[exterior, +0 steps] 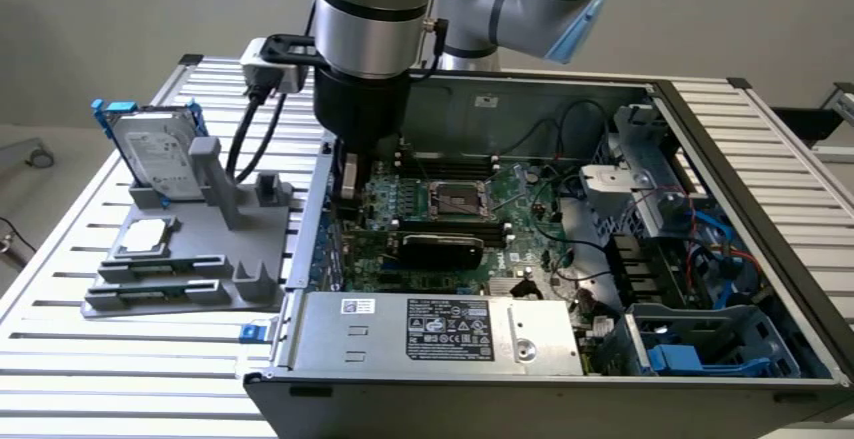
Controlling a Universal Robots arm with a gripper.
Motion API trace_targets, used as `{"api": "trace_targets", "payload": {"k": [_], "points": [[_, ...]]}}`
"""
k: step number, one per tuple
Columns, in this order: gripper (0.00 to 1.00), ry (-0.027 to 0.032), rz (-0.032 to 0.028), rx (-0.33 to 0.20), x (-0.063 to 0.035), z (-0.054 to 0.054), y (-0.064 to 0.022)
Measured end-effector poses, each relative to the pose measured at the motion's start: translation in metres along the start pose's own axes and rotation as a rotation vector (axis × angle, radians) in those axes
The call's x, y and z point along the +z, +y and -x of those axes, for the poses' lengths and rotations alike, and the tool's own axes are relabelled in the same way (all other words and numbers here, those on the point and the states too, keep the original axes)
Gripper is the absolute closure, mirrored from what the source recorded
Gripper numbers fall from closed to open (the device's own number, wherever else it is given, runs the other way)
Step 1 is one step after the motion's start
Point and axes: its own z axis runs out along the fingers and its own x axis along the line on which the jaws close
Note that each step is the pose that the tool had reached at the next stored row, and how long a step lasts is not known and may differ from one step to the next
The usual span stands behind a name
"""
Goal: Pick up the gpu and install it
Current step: 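Press down on the gpu until it lock into place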
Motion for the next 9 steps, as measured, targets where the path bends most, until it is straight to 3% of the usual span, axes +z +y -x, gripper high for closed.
{"api": "trace_targets", "payload": {"k": [9], "points": [[0.89,-0.0012,0.0043,0.009,-0.0005,0.0000,0.0001]]}}
